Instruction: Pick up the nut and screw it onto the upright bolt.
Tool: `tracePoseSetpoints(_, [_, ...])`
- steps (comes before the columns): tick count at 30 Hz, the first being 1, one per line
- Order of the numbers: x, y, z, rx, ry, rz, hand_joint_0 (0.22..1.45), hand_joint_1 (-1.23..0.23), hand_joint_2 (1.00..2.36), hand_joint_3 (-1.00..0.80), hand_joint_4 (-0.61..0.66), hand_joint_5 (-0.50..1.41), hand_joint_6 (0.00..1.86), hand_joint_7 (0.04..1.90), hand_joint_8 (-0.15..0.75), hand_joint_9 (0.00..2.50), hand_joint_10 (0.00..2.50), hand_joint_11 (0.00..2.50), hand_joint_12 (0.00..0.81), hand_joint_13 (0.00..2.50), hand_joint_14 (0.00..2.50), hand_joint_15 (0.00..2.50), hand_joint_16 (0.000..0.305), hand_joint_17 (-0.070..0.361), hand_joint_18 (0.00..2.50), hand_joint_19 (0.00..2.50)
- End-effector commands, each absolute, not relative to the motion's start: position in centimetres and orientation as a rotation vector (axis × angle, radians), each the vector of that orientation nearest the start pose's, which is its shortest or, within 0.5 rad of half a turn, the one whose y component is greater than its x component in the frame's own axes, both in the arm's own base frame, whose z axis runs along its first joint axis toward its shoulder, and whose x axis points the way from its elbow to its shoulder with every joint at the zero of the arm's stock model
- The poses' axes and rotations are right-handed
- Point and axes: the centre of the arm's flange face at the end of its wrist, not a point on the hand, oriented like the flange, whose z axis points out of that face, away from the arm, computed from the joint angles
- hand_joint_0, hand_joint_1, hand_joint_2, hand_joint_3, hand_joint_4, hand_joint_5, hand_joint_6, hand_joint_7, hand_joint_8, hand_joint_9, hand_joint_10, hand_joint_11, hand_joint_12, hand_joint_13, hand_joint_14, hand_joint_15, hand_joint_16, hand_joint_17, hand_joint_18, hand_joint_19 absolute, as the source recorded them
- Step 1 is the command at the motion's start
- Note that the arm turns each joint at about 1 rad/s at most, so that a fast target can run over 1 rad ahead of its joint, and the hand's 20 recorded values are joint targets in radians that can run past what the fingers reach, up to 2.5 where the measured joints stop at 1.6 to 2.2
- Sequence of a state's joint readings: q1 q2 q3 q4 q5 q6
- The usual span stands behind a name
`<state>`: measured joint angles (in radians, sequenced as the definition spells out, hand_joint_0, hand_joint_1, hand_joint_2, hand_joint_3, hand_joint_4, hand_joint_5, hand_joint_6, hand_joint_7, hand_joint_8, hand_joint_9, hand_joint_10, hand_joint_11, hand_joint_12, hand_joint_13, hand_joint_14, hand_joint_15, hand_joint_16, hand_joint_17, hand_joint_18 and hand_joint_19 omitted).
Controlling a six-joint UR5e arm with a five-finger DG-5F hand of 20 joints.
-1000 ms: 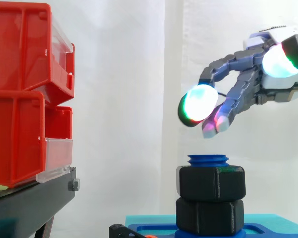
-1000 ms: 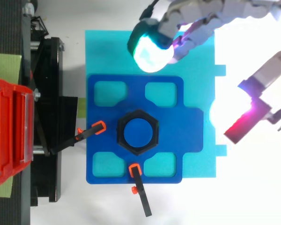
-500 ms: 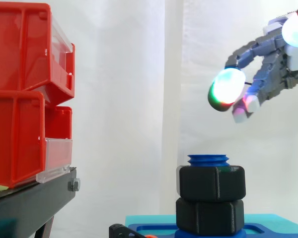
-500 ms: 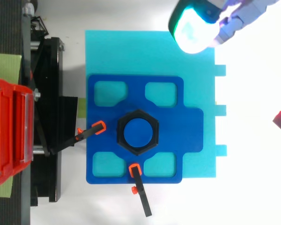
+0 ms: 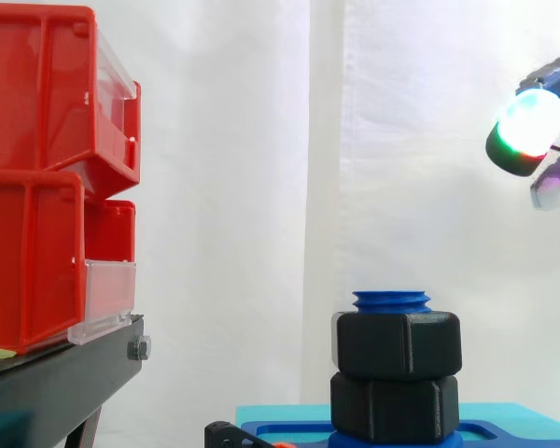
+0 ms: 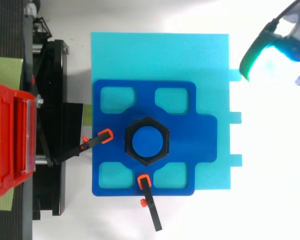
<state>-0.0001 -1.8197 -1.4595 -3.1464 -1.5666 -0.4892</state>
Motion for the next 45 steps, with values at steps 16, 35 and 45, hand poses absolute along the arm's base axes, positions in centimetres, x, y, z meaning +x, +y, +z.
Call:
tracePoseSetpoints(16, [56.93,-14.02,39.09,1.143,1.37,0.866,0.5,-0.51,1.0,-0.5,0.13,-0.24,0.5,0.64,0.233,0.22,0.0,0.0,0.362,0.0,0.0,0.0,0.049,0.111,0.0,0.05])
tracePoseSetpoints(35, [56.93,-14.02,39.09,1.142,1.371,0.865,0.48,-0.45,1.0,-0.5,0.08,-0.27,0.5,0.59,0.212,0.0,0.0,0.0,0.356,0.0,0.0,0.0,0.05,0.112,0.0,0.06])
tracePoseSetpoints(45, [56.93,-14.02,39.09,1.142,1.371,0.865,0.48,-0.51,1.0,-0.5,0.1,-0.26,0.5,0.64,0.199,0.0,0.0,0.0,0.343,0.0,0.0,0.0,0.048,0.107,0.0,0.04])
